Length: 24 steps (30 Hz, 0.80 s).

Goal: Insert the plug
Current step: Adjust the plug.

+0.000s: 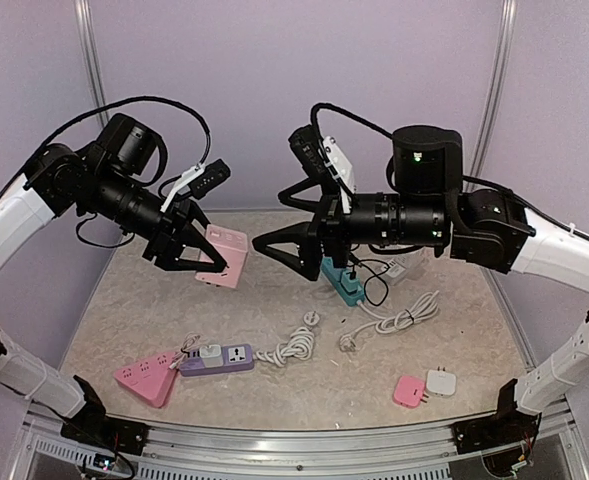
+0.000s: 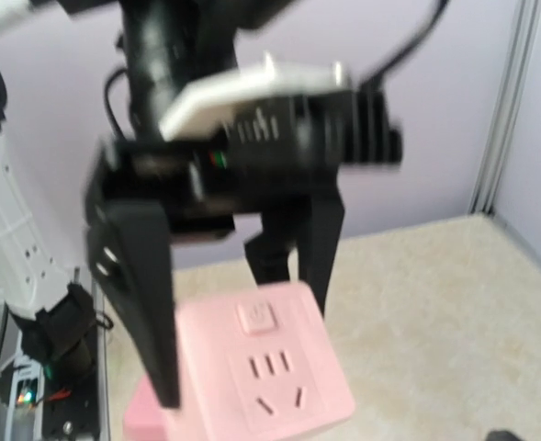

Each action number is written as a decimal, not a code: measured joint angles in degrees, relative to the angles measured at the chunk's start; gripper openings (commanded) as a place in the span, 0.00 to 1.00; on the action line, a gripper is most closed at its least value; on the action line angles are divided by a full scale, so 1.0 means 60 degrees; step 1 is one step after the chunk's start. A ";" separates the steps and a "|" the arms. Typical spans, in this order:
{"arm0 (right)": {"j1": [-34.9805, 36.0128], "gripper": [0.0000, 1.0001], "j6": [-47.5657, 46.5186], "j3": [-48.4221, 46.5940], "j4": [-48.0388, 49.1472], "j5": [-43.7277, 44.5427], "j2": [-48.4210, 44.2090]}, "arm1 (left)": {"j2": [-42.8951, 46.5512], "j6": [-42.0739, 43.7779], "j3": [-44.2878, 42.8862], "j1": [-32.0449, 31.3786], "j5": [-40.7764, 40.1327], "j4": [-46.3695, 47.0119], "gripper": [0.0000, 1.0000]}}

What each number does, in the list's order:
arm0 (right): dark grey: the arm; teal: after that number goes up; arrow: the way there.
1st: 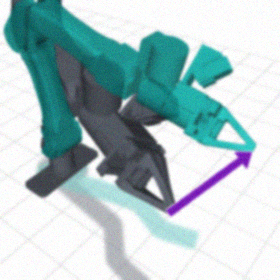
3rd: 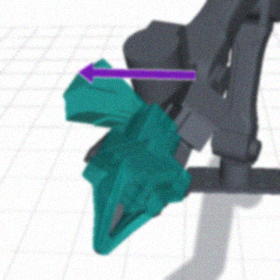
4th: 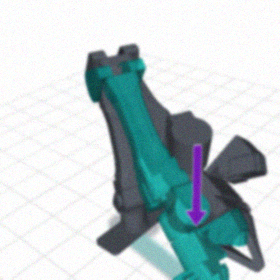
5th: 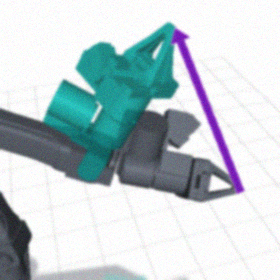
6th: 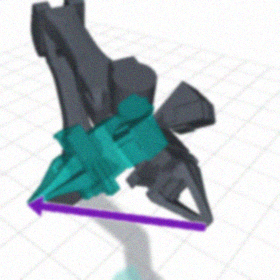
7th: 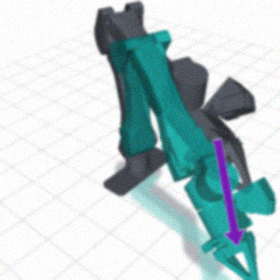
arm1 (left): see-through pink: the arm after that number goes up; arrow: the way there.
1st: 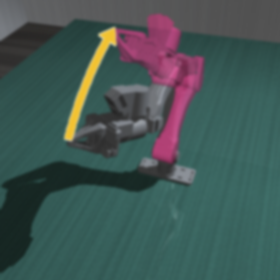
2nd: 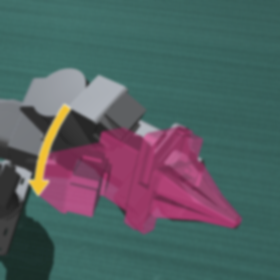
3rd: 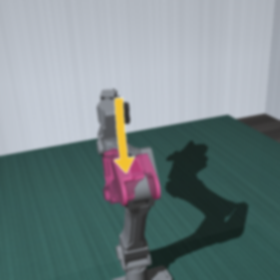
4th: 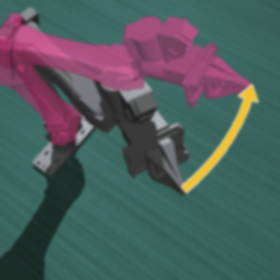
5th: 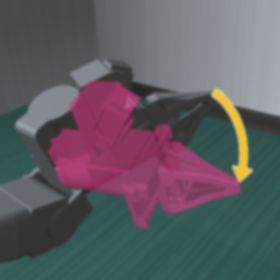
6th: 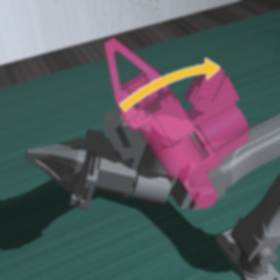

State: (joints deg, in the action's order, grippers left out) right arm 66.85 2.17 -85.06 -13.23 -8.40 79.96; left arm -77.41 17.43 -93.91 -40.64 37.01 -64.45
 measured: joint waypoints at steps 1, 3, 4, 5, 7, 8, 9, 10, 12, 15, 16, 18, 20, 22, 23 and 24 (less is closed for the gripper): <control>0.0000 1.00 0.0022 0.0000 -0.0018 -0.0036 0.0106 | 0.0011 -0.0098 0.0000 -0.0022 0.0117 0.0036 0.00; 0.0000 1.00 0.0055 -0.0026 -0.0091 -0.0135 0.0299 | 0.0018 -0.0240 0.0000 -0.0084 0.0299 0.0073 0.00; 0.0000 1.00 0.0058 -0.0084 -0.0153 -0.0186 0.0423 | 0.0018 -0.0284 0.0000 -0.0109 0.0328 0.0084 0.00; 0.0000 1.00 0.0069 -0.0197 -0.0233 -0.0248 0.0594 | 0.0018 -0.0339 0.0000 -0.0138 0.0364 0.0087 0.00; 0.0000 1.00 0.0073 -0.0408 -0.0382 -0.0353 0.0882 | 0.0018 -0.0379 0.0000 -0.0197 0.0441 0.0087 0.00; 0.0000 1.00 0.0069 -0.0503 -0.0466 -0.0426 0.1009 | 0.0015 -0.0379 -0.0004 -0.0226 0.0463 0.0087 0.00; 0.0000 1.00 0.0062 -0.0572 -0.0535 -0.0510 0.1133 | 0.0007 -0.0372 -0.0004 -0.0259 0.0477 0.0084 0.00; 0.0000 1.00 0.0044 -0.0616 -0.0583 -0.0579 0.1220 | 0.0000 -0.0346 -0.0011 -0.0302 0.0474 0.0066 0.00; 0.0000 1.00 0.0000 -0.0729 -0.0707 -0.0707 0.1381 | -0.0055 -0.0211 -0.0076 -0.0419 0.0452 -0.0058 0.00; -0.0004 0.99 -0.0226 -0.0914 -0.0965 -0.0936 0.1563 | -0.0182 0.0386 -0.0284 -0.0783 0.0200 -0.0412 0.00; -0.0007 0.98 -0.0346 -0.0958 -0.1053 -0.1071 0.1585 | -0.0233 0.0714 -0.0390 -0.0976 0.0029 -0.0601 0.00; -0.0047 0.95 -0.0583 -0.0984 -0.1177 -0.1457 0.1588 | -0.0273 0.1271 -0.0543 -0.1249 -0.0248 -0.0918 0.00; -0.0058 0.93 -0.0776 -0.1013 -0.1293 -0.1763 0.1599 | -0.0306 0.1698 -0.0714 -0.1453 -0.0488 -0.1177 0.00; -0.0062 0.93 -0.0951 -0.1042 -0.1417 -0.2055 0.1628 | -0.0321 0.2014 -0.0856 -0.1577 -0.0663 -0.1370 0.00; -0.0069 0.93 -0.1005 -0.1045 -0.1453 -0.2164 0.1639 | -0.0328 0.2146 -0.0922 -0.1628 -0.0747 -0.1446 0.00; -0.0095 0.93 -0.1045 -0.1045 -0.1512 -0.2324 0.1661 | -0.0342 0.2248 -0.0987 -0.1661 -0.0794 -0.1508 0.00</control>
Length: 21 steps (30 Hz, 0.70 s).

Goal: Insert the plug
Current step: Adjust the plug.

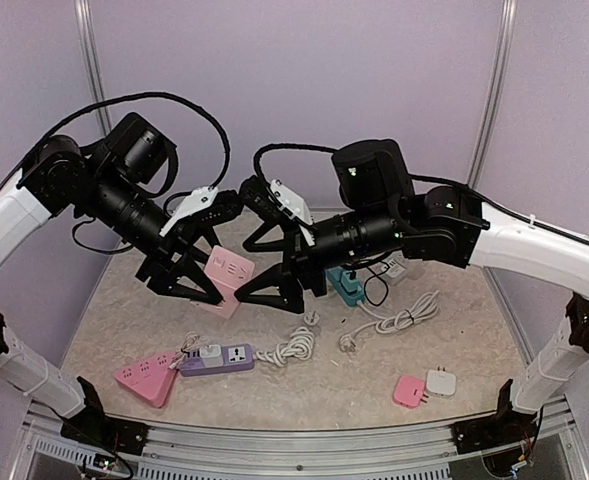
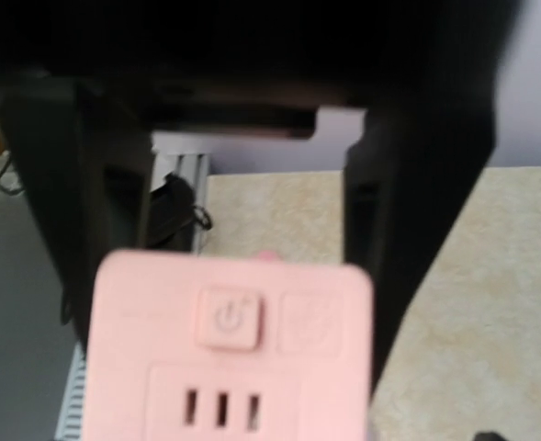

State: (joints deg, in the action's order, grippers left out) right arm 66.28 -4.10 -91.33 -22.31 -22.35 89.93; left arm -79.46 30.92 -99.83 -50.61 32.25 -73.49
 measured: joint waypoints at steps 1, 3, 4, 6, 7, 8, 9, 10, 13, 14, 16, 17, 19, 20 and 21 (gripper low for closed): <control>-0.0018 0.93 -0.0025 0.0000 -0.0040 -0.0153 0.0033 | -0.0007 0.0066 -0.0026 -0.0011 -0.0036 -0.0029 0.00; -0.0025 0.92 -0.0022 0.0000 -0.0044 -0.0324 0.0120 | -0.0036 0.0168 -0.0069 -0.0036 -0.0120 -0.0120 0.00; -0.0025 0.91 -0.0015 0.0000 -0.0026 -0.0408 0.0182 | -0.0058 0.0204 -0.0095 -0.0051 -0.0149 -0.0146 0.00; -0.0033 0.86 0.0018 0.0000 0.0062 -0.0525 0.0251 | -0.0084 0.0251 -0.0106 -0.0055 -0.0244 -0.0306 0.00; -0.0062 0.83 0.0040 0.0000 0.0146 -0.0601 0.0291 | -0.0091 0.0251 -0.0106 -0.0055 -0.0270 -0.0350 0.00; -0.0069 0.79 0.0087 0.0000 0.0222 -0.0674 0.0324 | -0.0102 0.0255 -0.0124 -0.0058 -0.0321 -0.0382 0.00; -0.0076 0.77 0.0120 0.0000 0.0302 -0.0754 0.0353 | -0.0109 0.0259 -0.0146 -0.0055 -0.0379 -0.0412 0.00; -0.0076 0.78 0.0135 0.0000 0.0386 -0.0805 0.0379 | -0.0109 0.0255 -0.0164 -0.0058 -0.0441 -0.0423 0.00; -0.0076 0.91 0.0215 -0.0004 0.0586 -0.0841 0.0444 | -0.0124 0.0255 -0.0208 -0.0062 -0.0503 -0.0488 0.00; -0.0076 0.92 0.0270 -0.0004 0.0634 -0.0841 0.0455 | -0.0127 0.0237 -0.0215 -0.0062 -0.0510 -0.0492 0.00; -0.0080 0.94 0.0321 0.0033 0.0776 -0.0750 0.0459 | -0.0135 0.0219 -0.0248 -0.0058 -0.0499 -0.0499 0.00; -0.0080 0.94 0.0361 0.0178 0.0998 -0.0710 0.0419 | -0.0135 0.0219 -0.0266 -0.0058 -0.0499 -0.0488 0.00; -0.0080 0.95 0.0444 0.0681 0.1472 -0.0678 0.0240 | -0.0135 0.0219 -0.0266 -0.0051 -0.0481 -0.0492 0.00; -0.0080 0.95 0.0463 0.1035 0.1730 -0.0652 0.0106 | -0.0135 0.0219 -0.0270 -0.0051 -0.0459 -0.0470 0.00; -0.0080 0.96 0.0525 0.1512 0.2022 -0.0608 -0.0084 | -0.0135 0.0222 -0.0273 -0.0051 -0.0448 -0.0466 0.00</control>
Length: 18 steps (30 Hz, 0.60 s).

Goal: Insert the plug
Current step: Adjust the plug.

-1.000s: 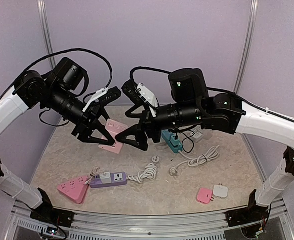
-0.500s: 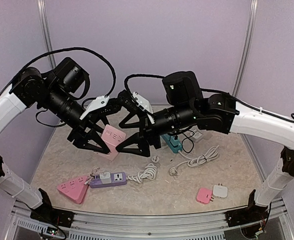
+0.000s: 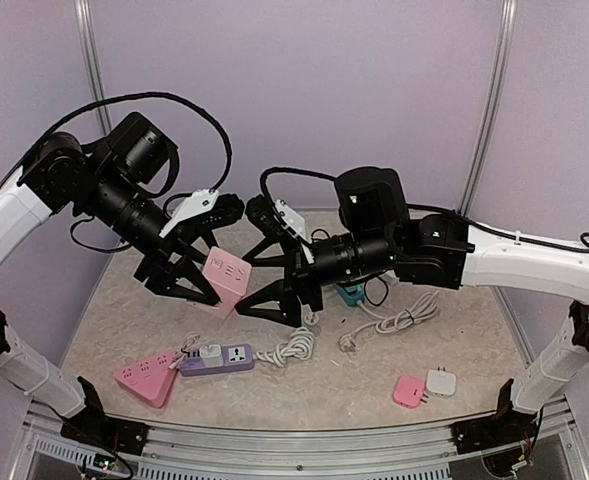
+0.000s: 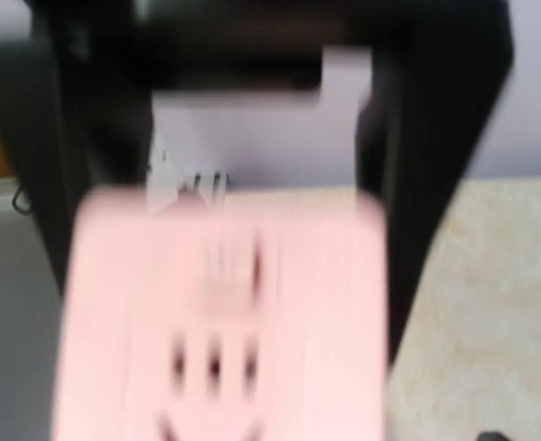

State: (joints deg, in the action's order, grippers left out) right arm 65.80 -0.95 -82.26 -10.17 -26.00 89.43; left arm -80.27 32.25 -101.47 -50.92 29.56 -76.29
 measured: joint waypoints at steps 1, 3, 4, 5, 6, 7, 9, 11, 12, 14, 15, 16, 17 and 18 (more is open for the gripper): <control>0.0000 0.97 0.0069 0.0426 0.0219 0.0047 -0.0171 | 0.0000 0.0000 -0.0011 0.0000 0.0018 0.0007 0.00; 0.0000 0.99 0.0182 0.0980 0.0572 0.0142 -0.0353 | 0.0000 0.0000 -0.0033 0.0000 0.0036 0.0040 0.00; 0.0000 1.00 0.0219 0.1158 0.0761 0.0219 -0.0408 | 0.0000 -0.0004 -0.0044 0.0000 0.0040 0.0066 0.00; 0.0000 1.00 0.0262 0.1253 0.0925 0.0280 -0.0444 | 0.0000 0.0000 -0.0047 0.0000 0.0047 0.0084 0.00; 0.0000 1.00 0.0291 0.1293 0.1045 0.0328 -0.0463 | 0.0000 0.0000 -0.0051 0.0000 0.0058 0.0091 0.00; 0.0000 1.00 0.0324 0.1322 0.1228 0.0393 -0.0484 | 0.0000 0.0000 -0.0058 0.0000 0.0069 0.0102 0.00; 0.0000 1.00 0.0386 0.1333 0.1592 0.0499 -0.0514 | 0.0000 -0.0004 -0.0087 0.0000 0.0080 0.0135 0.00; 0.0000 0.99 0.0441 0.1341 0.1854 0.0546 -0.0514 | 0.0000 -0.0004 -0.0149 0.0004 0.0087 0.0171 0.00; 0.0000 0.98 0.0474 0.1351 0.2000 0.0568 -0.0514 | 0.0000 -0.0007 -0.0175 0.0007 0.0095 0.0197 0.00; 0.0000 0.94 0.0535 0.1355 0.2240 0.0594 -0.0510 | 0.0000 -0.0007 -0.0193 0.0007 0.0106 0.0244 0.00; 0.0000 0.91 0.0576 0.1355 0.2331 0.0583 -0.0503 | 0.0000 -0.0011 -0.0197 0.0007 0.0102 0.0259 0.00; 0.0000 0.86 0.0594 0.1344 0.2419 0.0561 -0.0481 | -0.0004 -0.0007 -0.0197 0.0007 0.0098 0.0273 0.00; 0.0000 0.79 0.0612 0.1337 0.2481 0.0517 -0.0448 | -0.0007 -0.0007 -0.0197 0.0007 0.0084 0.0280 0.00; 0.0000 0.69 0.0637 0.1322 0.2506 0.0455 -0.0408 | -0.0011 -0.0007 -0.0197 0.0011 0.0058 0.0277 0.00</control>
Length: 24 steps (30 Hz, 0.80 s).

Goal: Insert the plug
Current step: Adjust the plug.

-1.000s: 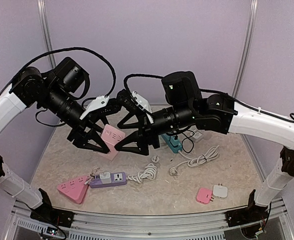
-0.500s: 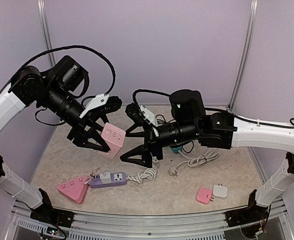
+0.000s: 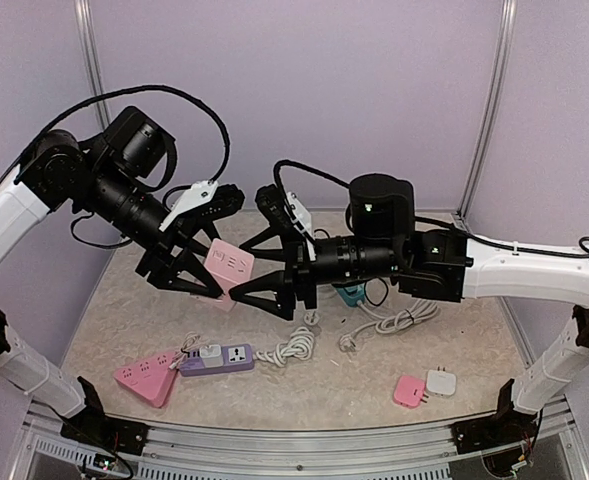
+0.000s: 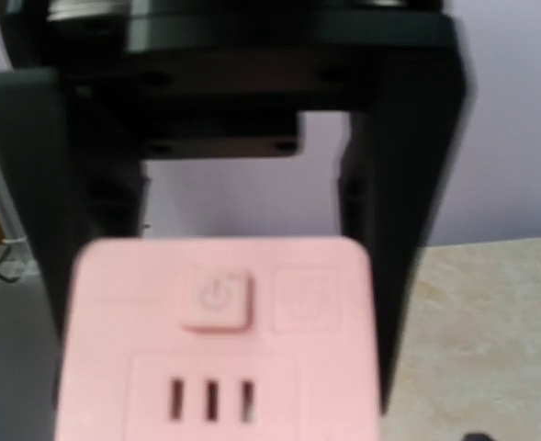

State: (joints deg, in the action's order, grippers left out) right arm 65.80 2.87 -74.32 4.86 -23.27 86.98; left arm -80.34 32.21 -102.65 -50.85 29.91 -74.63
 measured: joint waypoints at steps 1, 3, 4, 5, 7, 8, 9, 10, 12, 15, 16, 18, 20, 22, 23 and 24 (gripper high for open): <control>0.0004 0.54 -0.0007 -0.0022 0.0044 -0.0084 0.0047 | -0.0007 0.0004 0.0000 0.0000 -0.0040 0.0000 0.00; 0.0025 0.39 0.0029 -0.0073 0.0117 -0.0266 0.0135 | -0.0033 0.0000 0.0000 0.0022 -0.0109 0.0004 0.00; 0.0029 0.33 0.0029 -0.0087 0.0113 -0.0310 0.0153 | -0.0047 -0.0055 -0.0007 0.0044 -0.0124 -0.0015 0.00; 0.0029 0.27 0.0036 -0.0091 0.0109 -0.0328 0.0168 | -0.0055 -0.0087 -0.0007 0.0055 -0.0120 -0.0058 0.00; 0.0018 0.08 0.0040 -0.0091 0.0127 -0.0404 0.0193 | -0.0055 -0.0153 -0.0007 0.0055 -0.0149 -0.0095 0.00; 0.0018 0.00 0.0055 -0.0102 0.0138 -0.0441 0.0215 | -0.0055 -0.0175 -0.0007 0.0055 -0.0149 -0.0117 0.00; 0.0015 0.00 0.0076 -0.0106 0.0153 -0.0466 0.0233 | -0.0055 -0.0197 -0.0007 0.0051 -0.0157 -0.0138 0.03; 0.0015 0.00 0.0106 -0.0109 0.0160 -0.0477 0.0240 | -0.0055 -0.0219 -0.0007 0.0051 -0.0160 -0.0149 0.21; 0.0015 0.00 0.0149 -0.0109 0.0175 -0.0477 0.0244 | -0.0055 -0.0233 -0.0007 0.0051 -0.0168 -0.0153 0.51; 0.0015 0.00 0.0200 -0.0076 0.0295 -0.0408 0.0240 | -0.0051 -0.0208 -0.0051 0.0087 -0.0182 -0.0160 0.79; 0.0015 0.00 0.0342 0.0011 0.0495 -0.0313 0.0219 | -0.0040 -0.0157 -0.0076 0.0149 -0.0189 -0.0120 0.89; 0.0011 0.00 0.0707 0.0244 0.0976 -0.0076 0.0142 | 0.0011 0.0000 -0.0087 0.0331 -0.0197 0.0069 0.97; 0.0011 0.00 0.1049 0.0539 0.1446 0.0142 -0.0004 | 0.0091 -0.0076 -0.0076 0.0685 -0.0022 0.0259 0.99; 0.0004 0.00 0.1279 0.0841 0.1938 0.0375 -0.0189 | 0.0222 -0.0149 0.0022 0.1100 0.0313 0.0477 0.99; 0.0004 0.00 0.1366 0.0991 0.2208 0.0470 -0.0288 | 0.0302 -0.0200 0.0084 0.1293 0.0510 0.0565 0.99; 0.0004 0.00 0.1457 0.1126 0.2503 0.0506 -0.0386 | 0.0357 -0.0248 0.0106 0.1395 0.0648 0.0616 0.98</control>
State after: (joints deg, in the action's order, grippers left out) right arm 65.82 11.62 -67.57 19.88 -20.23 84.66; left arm -78.19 30.72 -102.02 -42.48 33.80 -70.94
